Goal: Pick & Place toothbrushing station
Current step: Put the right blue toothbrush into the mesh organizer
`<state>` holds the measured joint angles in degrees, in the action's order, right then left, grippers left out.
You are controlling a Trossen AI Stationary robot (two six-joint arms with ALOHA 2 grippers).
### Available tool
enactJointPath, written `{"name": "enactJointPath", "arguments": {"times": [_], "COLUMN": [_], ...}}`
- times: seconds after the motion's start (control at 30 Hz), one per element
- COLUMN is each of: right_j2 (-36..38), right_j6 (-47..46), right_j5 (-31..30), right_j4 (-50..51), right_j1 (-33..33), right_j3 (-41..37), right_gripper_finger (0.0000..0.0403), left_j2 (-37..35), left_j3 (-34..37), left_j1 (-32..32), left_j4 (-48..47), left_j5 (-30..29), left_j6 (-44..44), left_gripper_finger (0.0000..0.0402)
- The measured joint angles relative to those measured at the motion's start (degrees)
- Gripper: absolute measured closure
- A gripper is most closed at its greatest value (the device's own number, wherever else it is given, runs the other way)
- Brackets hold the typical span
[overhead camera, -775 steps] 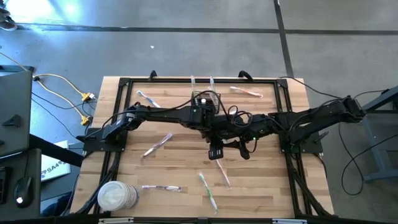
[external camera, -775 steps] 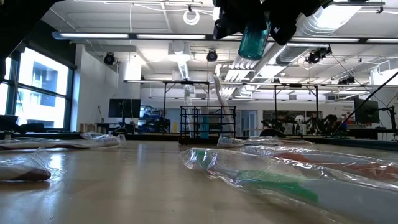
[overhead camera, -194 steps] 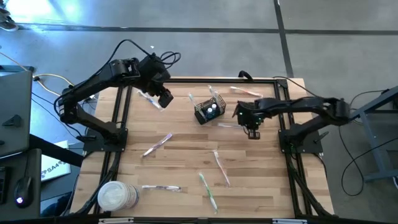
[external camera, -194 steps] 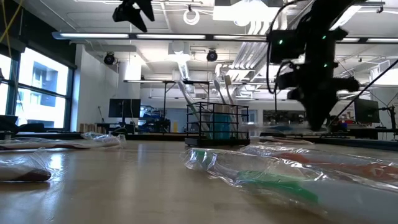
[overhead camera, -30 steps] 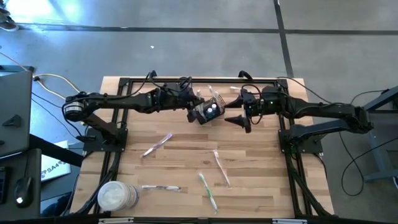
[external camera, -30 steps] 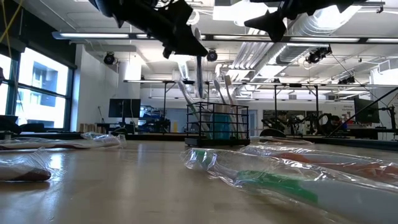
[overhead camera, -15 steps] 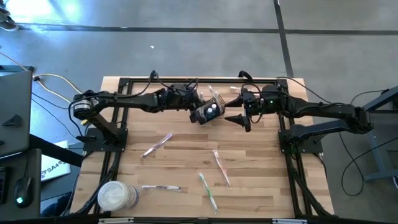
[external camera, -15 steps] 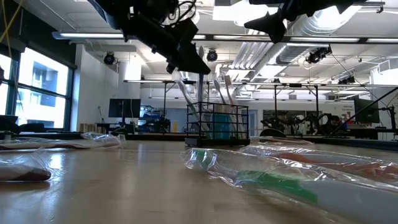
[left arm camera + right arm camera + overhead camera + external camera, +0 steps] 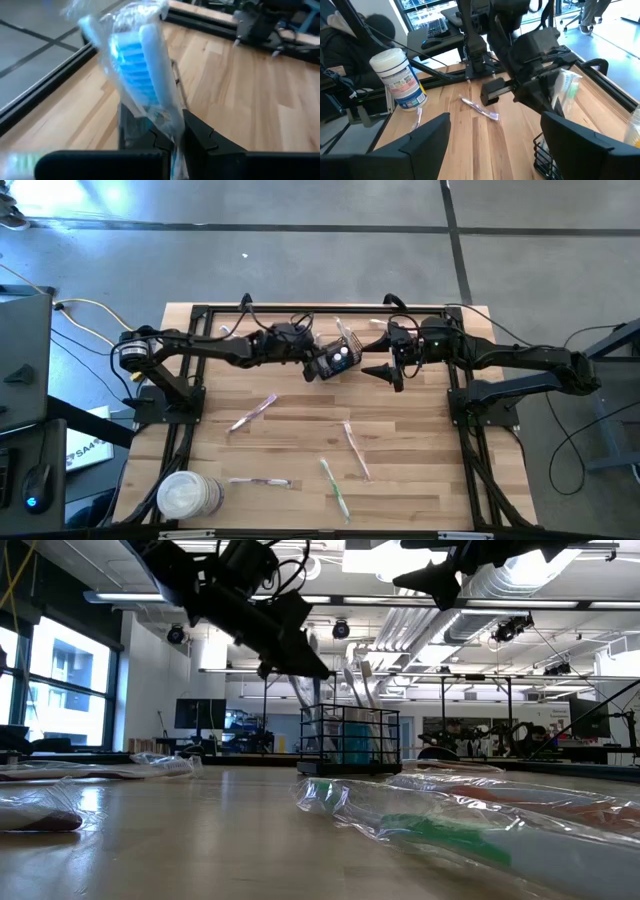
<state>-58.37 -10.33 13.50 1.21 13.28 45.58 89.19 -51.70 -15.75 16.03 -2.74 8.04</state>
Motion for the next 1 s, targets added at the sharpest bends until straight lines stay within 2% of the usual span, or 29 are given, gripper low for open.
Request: {"name": "enactJointPath", "arguments": {"times": [0.2, 0.47, 0.73, 1.0], "right_j2": [0.0, 0.0, 0.0, 0.0], "right_j6": [-0.1, -0.2, 0.0, 0.9], "right_j5": [-0.7, -1.1, -1.2, -1.1], "right_j4": [-0.1, -0.1, -0.1, -0.1], "right_j1": [0.0, 0.0, 0.0, 0.7], "right_j3": [0.0, 0.0, 0.0, 0.0], "right_gripper_finger": [0.0100, 0.0100, 0.0100, 0.0100], "left_j2": [0.0, 0.5, 2.7, 2.7], "left_j3": [1.1, 1.2, 1.2, 1.2], "left_j1": [0.0, 0.0, 0.0, 0.0], "left_j4": [3.4, 3.1, 3.5, 3.5], "left_j5": [-1.9, -4.7, -1.0, 1.1], "left_j6": [-0.6, -1.7, -0.1, 1.2], "left_gripper_finger": [0.0386, 0.0376, 0.0387, 0.0374]}}
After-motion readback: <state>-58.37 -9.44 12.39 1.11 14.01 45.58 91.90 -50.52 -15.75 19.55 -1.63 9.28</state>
